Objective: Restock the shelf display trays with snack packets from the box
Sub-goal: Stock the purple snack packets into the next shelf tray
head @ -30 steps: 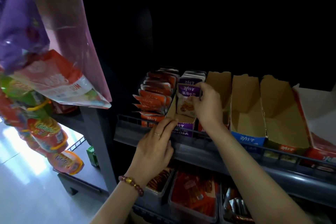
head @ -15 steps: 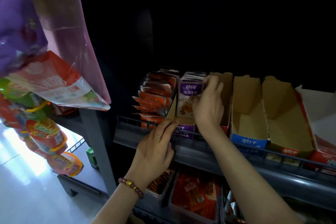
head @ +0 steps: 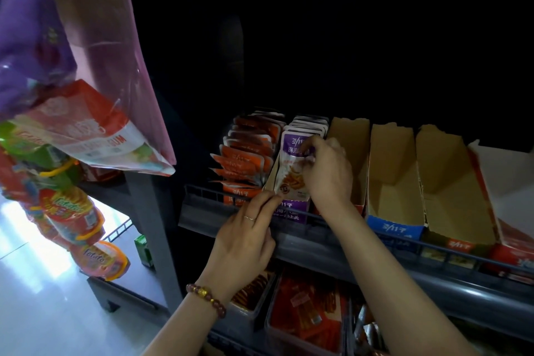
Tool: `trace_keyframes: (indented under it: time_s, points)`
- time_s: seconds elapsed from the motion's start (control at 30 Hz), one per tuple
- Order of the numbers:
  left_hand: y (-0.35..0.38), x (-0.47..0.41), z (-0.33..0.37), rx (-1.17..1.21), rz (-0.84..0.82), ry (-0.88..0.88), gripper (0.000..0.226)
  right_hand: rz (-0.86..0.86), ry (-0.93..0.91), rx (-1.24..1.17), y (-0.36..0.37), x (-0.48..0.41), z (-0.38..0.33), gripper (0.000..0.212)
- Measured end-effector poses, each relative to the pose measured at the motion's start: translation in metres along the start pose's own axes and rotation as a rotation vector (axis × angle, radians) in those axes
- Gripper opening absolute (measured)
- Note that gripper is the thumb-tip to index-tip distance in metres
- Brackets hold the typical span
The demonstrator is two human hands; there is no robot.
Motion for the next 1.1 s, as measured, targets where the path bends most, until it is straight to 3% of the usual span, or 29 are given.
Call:
trace_keyframes:
  time_s: [0.17,0.33,0.57,1.1]
  points:
    - [0.0,-0.002,0.0,0.003,-0.006,-0.004,0.054,0.046,0.056,-0.012,-0.005,0.002,0.001,0.055]
    - [-0.001,-0.001,0.002,0.008,-0.004,-0.007,0.056,0.018,0.056,0.16,0.001,0.002,-0.002,0.078]
    - [0.0,-0.002,0.0,0.008,-0.006,-0.013,0.056,0.018,0.051,0.189,0.001,-0.005,-0.005,0.069]
    - [0.001,-0.004,0.0,-0.007,-0.011,-0.016,0.055,0.015,0.025,0.275,0.003,-0.002,-0.008,0.075]
Point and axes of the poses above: each hand's wrist, its own x-axis away from the middle knuckle, its own y-axis out of the palm, z = x × y, the point moved 7 cm from there along -x, towards the middle knuckle, and after that the axes turned 10 degrees about y, right-handed, at the moved point
